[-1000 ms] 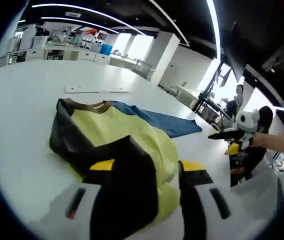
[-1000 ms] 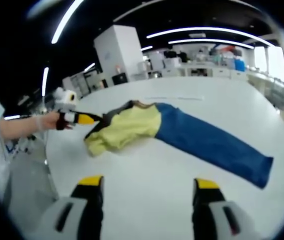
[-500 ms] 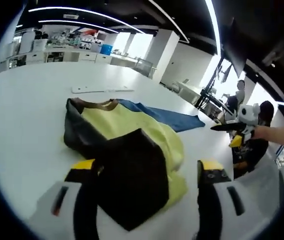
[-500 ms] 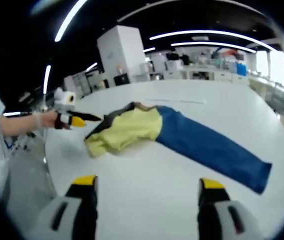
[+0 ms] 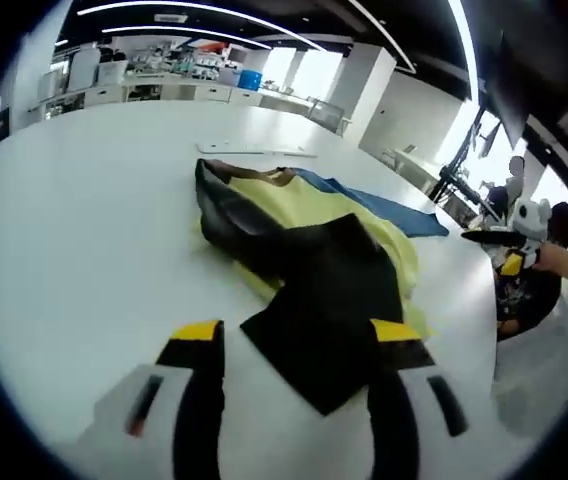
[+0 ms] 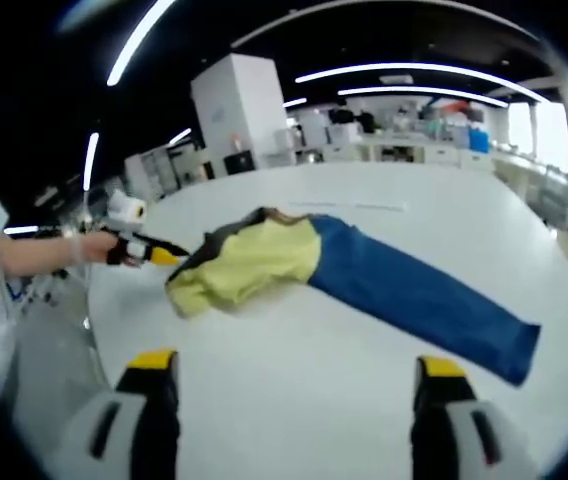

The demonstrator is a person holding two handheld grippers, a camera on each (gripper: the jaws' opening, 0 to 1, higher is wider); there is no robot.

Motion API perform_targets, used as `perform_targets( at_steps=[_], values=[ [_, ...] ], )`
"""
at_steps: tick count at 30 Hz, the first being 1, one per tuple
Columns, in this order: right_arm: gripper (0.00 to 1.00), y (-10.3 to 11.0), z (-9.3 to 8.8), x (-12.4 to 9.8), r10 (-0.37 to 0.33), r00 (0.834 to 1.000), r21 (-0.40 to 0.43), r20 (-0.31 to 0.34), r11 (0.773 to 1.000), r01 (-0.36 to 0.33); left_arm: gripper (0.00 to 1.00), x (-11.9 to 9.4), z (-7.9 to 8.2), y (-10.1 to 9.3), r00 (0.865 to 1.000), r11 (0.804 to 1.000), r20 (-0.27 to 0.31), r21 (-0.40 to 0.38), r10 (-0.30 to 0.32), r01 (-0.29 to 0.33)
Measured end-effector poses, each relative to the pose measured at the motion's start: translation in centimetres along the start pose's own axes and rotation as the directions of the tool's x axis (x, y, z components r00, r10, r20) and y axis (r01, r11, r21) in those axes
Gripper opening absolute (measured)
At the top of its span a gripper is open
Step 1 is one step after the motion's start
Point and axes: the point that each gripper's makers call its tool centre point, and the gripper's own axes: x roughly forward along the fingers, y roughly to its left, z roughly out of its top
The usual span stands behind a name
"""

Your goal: Fold the garment on the visible template until the final outline fits inside the template.

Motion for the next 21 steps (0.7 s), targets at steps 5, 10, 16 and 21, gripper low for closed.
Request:
perform_targets(
  at_steps=[5,10,16,21],
  values=[
    [0.96,-0.2,-0.3,-0.2,-0.004,1.000,0.014,-0.002,1.000,0.004,0.40,0.0,-0.3,1.3,0.998,0.997,-0.018,0.046,0.064,-0.063],
    [0.95,-0.3,-0.4,-0.4,-0.009,1.000,0.023,-0.005,1.000,0.009,0.29,0.5,-0.7,1.5,0.996,0.992,-0.020,0.093,0.082,-0.080],
    [0.94,-0.3,-0.5,-0.5,-0.010,1.000,0.027,-0.009,1.000,0.010,0.17,0.8,-0.8,1.6,0.994,0.984,-0.029,0.150,0.104,-0.099],
    [0.93,-0.2,-0.6,-0.5,-0.009,1.000,0.029,-0.014,1.000,0.010,0.07,0.7,-0.8,1.9,0.993,0.985,-0.041,0.139,0.110,-0.104]
  ],
)
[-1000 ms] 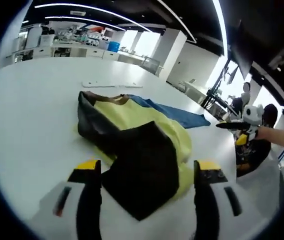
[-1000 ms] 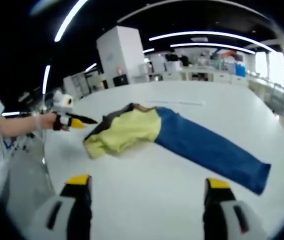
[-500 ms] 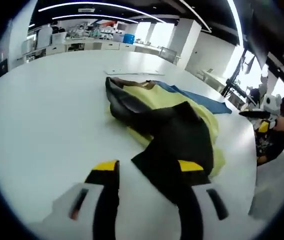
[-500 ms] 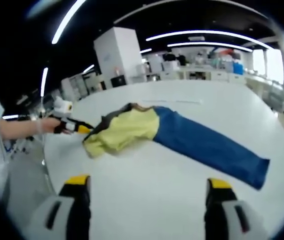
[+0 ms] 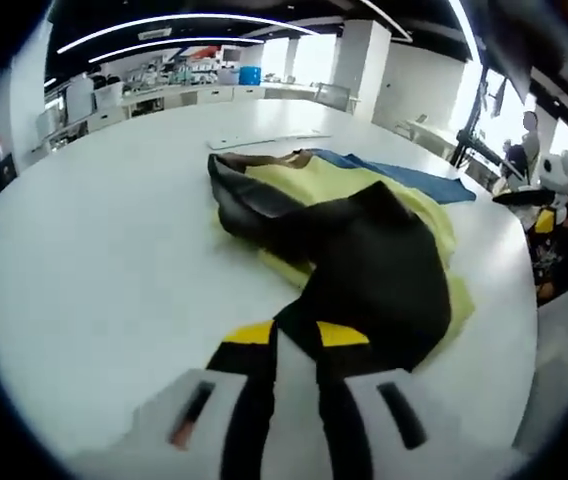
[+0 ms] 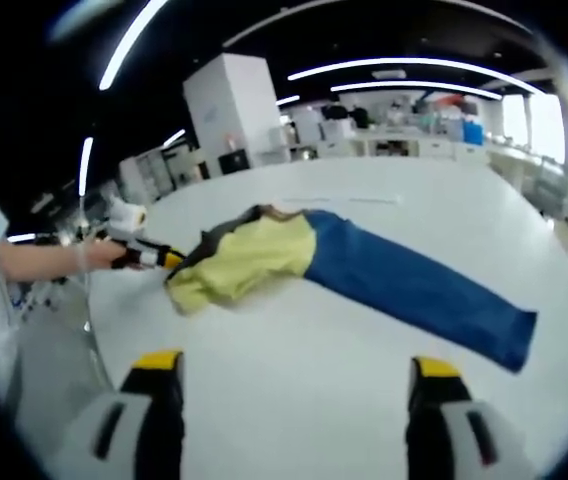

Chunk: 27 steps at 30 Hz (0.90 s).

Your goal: Fold the garment on the visible template until the final outline fits inside the template.

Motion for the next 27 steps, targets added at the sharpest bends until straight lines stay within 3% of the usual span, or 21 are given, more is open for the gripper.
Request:
perform_targets(
  at_steps=[2,10,14,17,21,27],
  values=[
    [0.93,0.1,-0.1,0.0,0.003,1.000,-0.001,-0.004,1.000,-0.003,0.01,0.1,-0.1,0.2,1.000,1.000,-0.003,-0.013,-0.005,0.005],
    [0.92,0.4,-0.3,0.2,0.006,1.000,-0.002,-0.014,1.000,-0.006,0.00,0.5,0.1,-0.2,1.000,0.999,0.008,-0.027,-0.020,0.021],
    [0.91,0.6,-0.2,0.2,0.007,1.000,-0.001,-0.009,1.000,-0.007,0.00,0.3,0.8,-0.3,0.998,0.998,0.051,-0.058,-0.032,0.035],
    [0.91,0.5,-0.2,0.1,0.006,1.000,0.000,-0.010,1.000,-0.006,0.00,-0.5,1.5,0.3,0.997,0.999,0.077,-0.040,-0.028,0.031],
    [0.92,0.6,0.0,0.1,0.006,1.000,-0.002,-0.004,1.000,-0.006,0.00,-2.3,2.5,1.8,0.993,0.997,0.121,-0.073,-0.001,0.010],
    [0.92,0.9,-0.1,0.3,0.009,1.000,-0.013,-0.012,1.000,-0.009,0.00,-5.8,2.0,6.0,0.986,0.990,0.150,-0.129,0.079,-0.059]
  ],
)
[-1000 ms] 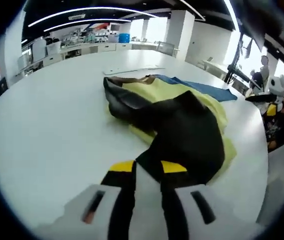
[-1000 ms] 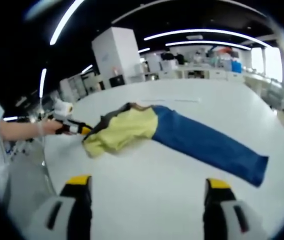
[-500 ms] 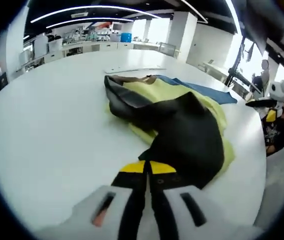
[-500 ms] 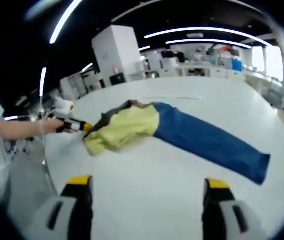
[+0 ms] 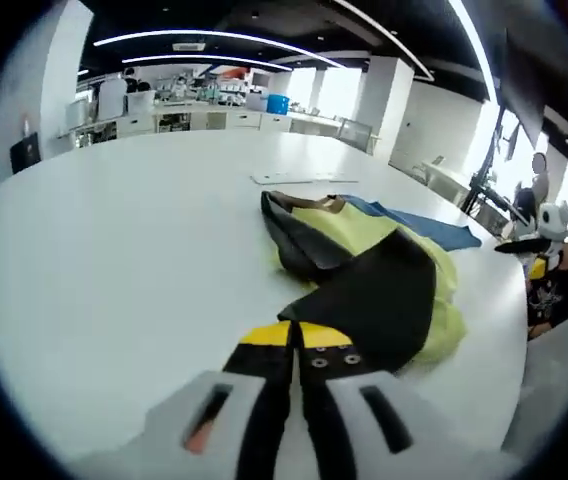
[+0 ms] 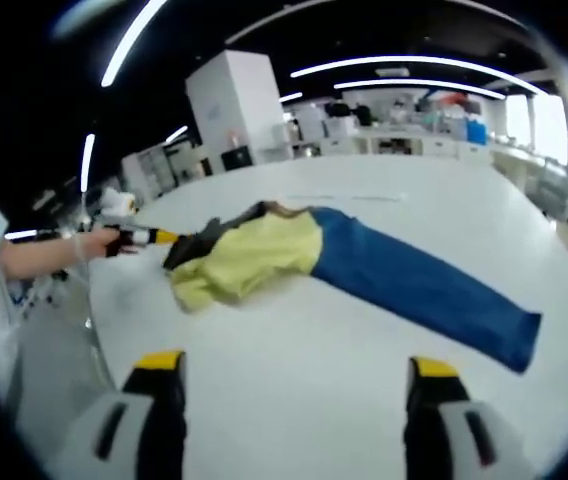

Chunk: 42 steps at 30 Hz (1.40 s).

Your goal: Fold the garment on the visible template until the final outline fits inside the template.

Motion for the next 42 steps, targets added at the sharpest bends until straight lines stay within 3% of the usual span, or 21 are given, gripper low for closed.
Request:
perform_targets(
  at_steps=[11,16,18,27,42],
  values=[
    [0.92,0.2,0.2,0.4,0.007,1.000,-0.007,-0.007,1.000,-0.007,0.00,-5.8,-0.7,8.5,0.985,0.984,0.008,-0.041,0.174,-0.174],
    [0.92,0.4,0.1,0.5,0.007,1.000,-0.006,-0.013,1.000,-0.007,0.00,-7.3,-1.3,10.9,0.974,0.973,-0.003,-0.050,0.227,-0.227],
    [0.92,0.4,0.1,0.6,0.007,1.000,-0.004,-0.015,1.000,-0.007,0.00,-8.1,-1.6,12.8,0.972,0.970,-0.008,-0.052,0.237,-0.237],
    [0.92,0.3,0.0,0.7,0.005,1.000,-0.004,-0.023,1.000,-0.005,0.00,-8.9,-1.8,12.4,0.962,0.960,-0.011,-0.061,0.272,-0.272],
    [0.92,0.2,-0.5,0.9,0.005,0.999,0.005,-0.037,1.000,-0.005,0.00,-11.3,-1.6,17.7,0.937,0.935,-0.033,-0.058,0.349,-0.350]
  ],
)
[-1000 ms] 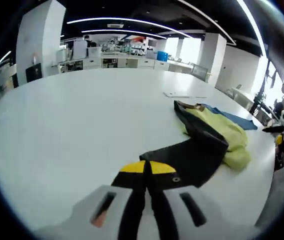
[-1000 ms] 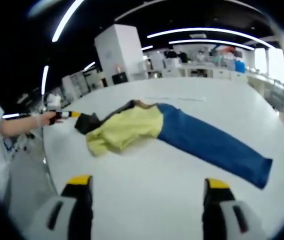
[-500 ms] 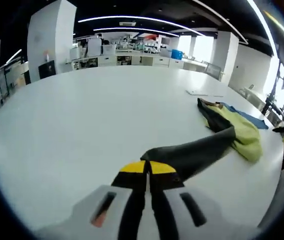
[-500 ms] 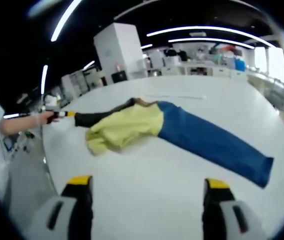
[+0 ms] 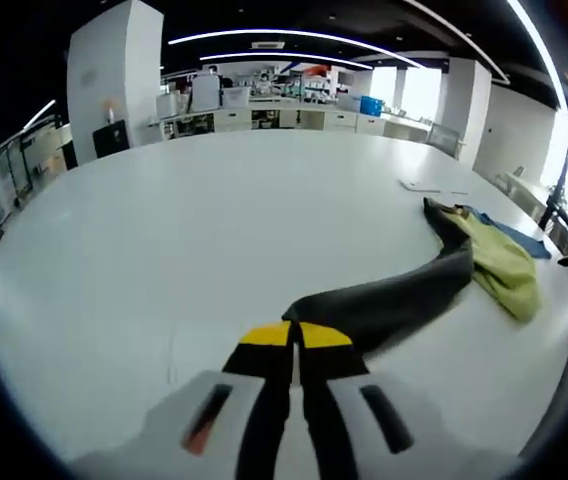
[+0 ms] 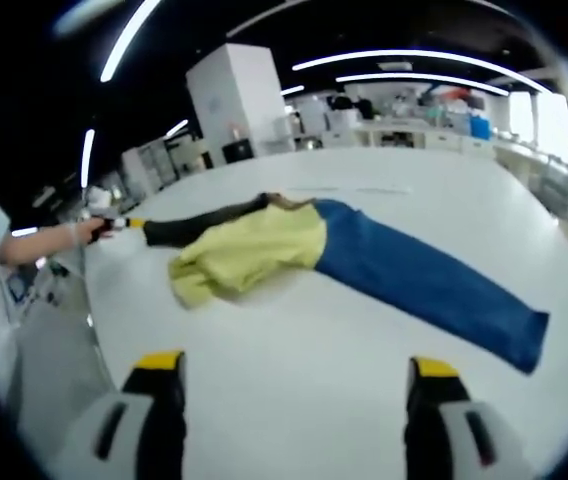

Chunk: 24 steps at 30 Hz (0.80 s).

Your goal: Fold the garment on the visible template until the final outline fits inside the template.

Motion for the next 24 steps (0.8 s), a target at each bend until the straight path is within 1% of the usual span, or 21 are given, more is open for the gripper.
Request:
perform_targets(
  at_steps=[3,4,7,13,15,16,19,22,24],
  values=[
    [0.92,-0.1,-0.2,0.1,0.000,1.000,0.005,-0.002,1.000,0.000,0.00,0.5,0.2,1.0,1.000,1.000,-0.004,0.003,0.008,-0.008],
    [0.92,-0.1,-0.2,0.1,-0.001,1.000,0.006,-0.004,1.000,0.001,0.00,0.2,0.0,1.0,1.000,1.000,-0.008,0.002,0.016,-0.016],
    [0.92,-0.1,-0.2,0.1,-0.002,1.000,0.004,-0.005,1.000,0.002,0.00,0.4,0.0,1.8,0.999,1.000,-0.018,0.004,0.028,-0.028],
    [0.92,-0.4,-0.1,0.1,-0.010,1.000,0.009,-0.004,1.000,0.010,0.00,1.1,0.1,4.4,0.997,0.998,-0.049,0.020,0.056,-0.055],
    [0.92,-0.5,-0.2,0.2,-0.013,1.000,0.010,-0.007,1.000,0.013,0.00,1.3,0.2,4.7,0.997,0.998,-0.055,0.007,0.063,-0.062],
    [0.92,-0.5,-0.2,0.2,-0.013,1.000,0.014,-0.007,1.000,0.013,0.00,1.2,0.1,4.6,0.996,0.998,-0.056,0.013,0.066,-0.065],
    [0.92,-0.5,-0.3,0.3,-0.012,1.000,0.015,-0.012,1.000,0.012,0.00,1.9,0.2,5.5,0.994,0.997,-0.077,0.027,0.076,-0.075],
    [0.92,-0.5,-0.3,0.4,-0.015,1.000,0.016,-0.012,1.000,0.015,0.00,1.9,0.1,5.6,0.992,0.996,-0.097,0.035,0.084,-0.081],
    [0.92,-0.5,-0.2,0.4,-0.014,1.000,0.019,-0.006,1.000,0.014,0.00,2.8,0.4,6.3,0.991,0.996,-0.104,0.038,0.086,-0.082]
  ],
)
